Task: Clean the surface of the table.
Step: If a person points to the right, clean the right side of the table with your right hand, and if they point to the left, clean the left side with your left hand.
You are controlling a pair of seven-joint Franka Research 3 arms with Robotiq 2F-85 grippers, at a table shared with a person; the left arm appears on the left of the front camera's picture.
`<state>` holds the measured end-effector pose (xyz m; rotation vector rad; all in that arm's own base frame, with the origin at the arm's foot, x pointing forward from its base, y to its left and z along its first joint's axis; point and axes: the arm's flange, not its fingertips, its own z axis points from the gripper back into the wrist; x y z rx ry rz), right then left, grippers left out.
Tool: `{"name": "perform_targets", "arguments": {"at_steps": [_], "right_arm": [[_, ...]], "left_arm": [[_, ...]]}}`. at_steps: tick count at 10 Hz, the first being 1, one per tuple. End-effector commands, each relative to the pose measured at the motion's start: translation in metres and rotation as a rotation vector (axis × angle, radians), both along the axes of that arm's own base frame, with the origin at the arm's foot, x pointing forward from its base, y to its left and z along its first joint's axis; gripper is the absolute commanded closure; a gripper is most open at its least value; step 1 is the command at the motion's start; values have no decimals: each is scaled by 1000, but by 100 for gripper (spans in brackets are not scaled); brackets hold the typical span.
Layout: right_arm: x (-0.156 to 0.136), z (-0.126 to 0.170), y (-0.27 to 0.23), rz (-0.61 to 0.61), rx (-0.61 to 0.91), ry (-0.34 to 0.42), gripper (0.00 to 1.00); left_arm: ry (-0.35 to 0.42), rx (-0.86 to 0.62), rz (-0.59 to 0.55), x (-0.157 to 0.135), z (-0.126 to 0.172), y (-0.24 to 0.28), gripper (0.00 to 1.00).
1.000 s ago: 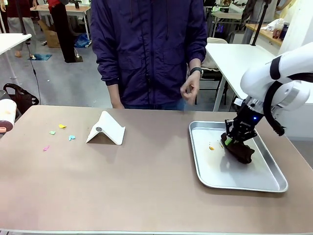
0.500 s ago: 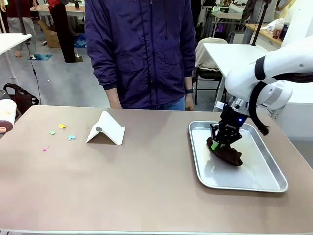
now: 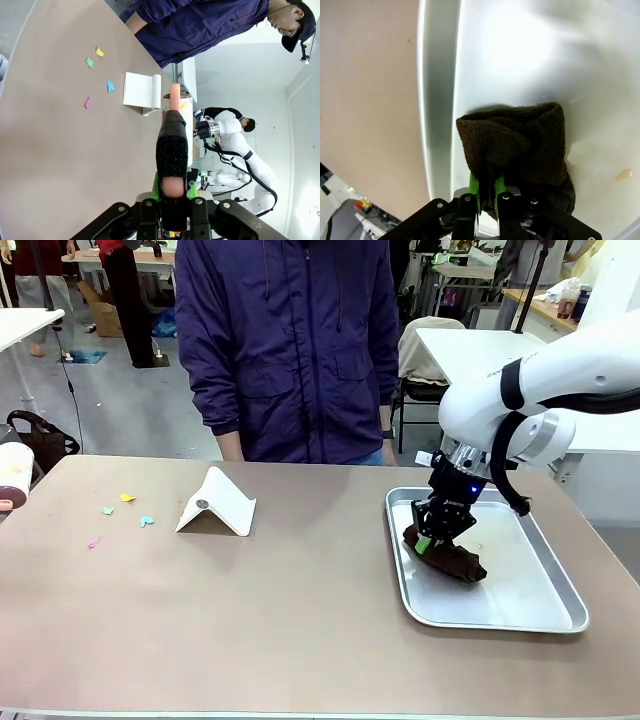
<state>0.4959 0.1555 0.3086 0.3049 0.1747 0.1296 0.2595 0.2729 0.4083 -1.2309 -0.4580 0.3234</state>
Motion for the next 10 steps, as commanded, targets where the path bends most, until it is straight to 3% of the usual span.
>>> {"name": "perform_targets", "arguments": {"at_steps": [1, 5, 10], "right_arm": [[3, 1, -14, -40, -56, -38, 87], [11, 12, -57, -246, -114, -104, 87], [16, 14, -114, -439, -158, -62, 87]], "left_arm": [[-14, -1, -12, -3, 3, 1, 100], [-14, -1, -12, -3, 3, 1, 100], [-14, -1, -12, -3, 3, 1, 100]]}}
